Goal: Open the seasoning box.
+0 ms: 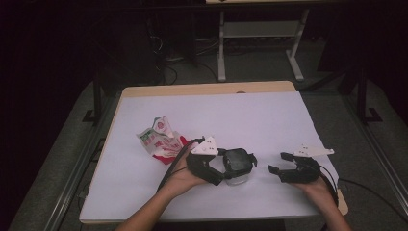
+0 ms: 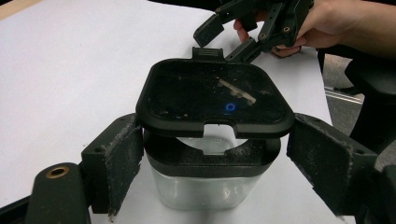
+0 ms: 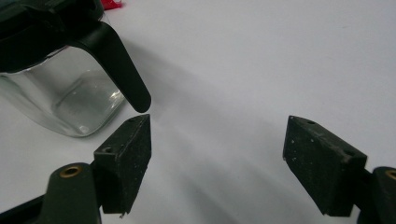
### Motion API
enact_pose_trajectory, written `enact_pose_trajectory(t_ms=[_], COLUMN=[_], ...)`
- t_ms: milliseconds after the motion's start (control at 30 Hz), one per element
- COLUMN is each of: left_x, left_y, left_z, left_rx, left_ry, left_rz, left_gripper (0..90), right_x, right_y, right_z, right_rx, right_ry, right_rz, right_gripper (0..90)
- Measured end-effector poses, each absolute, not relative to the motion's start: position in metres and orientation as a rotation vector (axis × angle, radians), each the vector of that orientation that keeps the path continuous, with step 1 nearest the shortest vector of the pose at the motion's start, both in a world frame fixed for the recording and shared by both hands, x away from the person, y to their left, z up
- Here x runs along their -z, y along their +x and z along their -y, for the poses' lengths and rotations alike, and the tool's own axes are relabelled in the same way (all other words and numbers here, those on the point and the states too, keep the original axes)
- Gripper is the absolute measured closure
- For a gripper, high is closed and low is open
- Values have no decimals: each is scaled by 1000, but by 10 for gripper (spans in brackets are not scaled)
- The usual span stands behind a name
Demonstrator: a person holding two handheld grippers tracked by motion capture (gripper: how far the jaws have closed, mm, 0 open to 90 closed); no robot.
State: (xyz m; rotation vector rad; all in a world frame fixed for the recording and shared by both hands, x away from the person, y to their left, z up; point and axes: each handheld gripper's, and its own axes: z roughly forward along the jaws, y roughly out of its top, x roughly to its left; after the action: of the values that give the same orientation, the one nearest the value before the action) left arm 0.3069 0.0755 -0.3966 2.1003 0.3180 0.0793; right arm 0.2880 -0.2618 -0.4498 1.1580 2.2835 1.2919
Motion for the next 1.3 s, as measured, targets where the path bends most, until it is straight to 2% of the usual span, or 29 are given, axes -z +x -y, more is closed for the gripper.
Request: enact_pose_trajectory(t_ms=[467,700,900,1200,1300], left_x=[394,394,395,394,393], left_y=[306,305,305,308,309], left_z=[-77,-75,-74,-77,-78], left_rx=[-61,-41,-12,-43,-48], left_ry=[2077,2065,2065,2060,2065], left_rz=[-297,-271,-253,-266,-260], left_gripper=[249,347,466,749,814], right_x=[450,449,449,448,448], right_y=[288,288,287,287,287], right_z=[263,263,262,263,263], right_rx=[-1293,-1292,-1293,-1294,-1294], right_ry=[1157,1144,1144,1149,1149], right_rz=[-2280,-2283,-2284,-2281,-2283], right_gripper=[233,233,233,233,233])
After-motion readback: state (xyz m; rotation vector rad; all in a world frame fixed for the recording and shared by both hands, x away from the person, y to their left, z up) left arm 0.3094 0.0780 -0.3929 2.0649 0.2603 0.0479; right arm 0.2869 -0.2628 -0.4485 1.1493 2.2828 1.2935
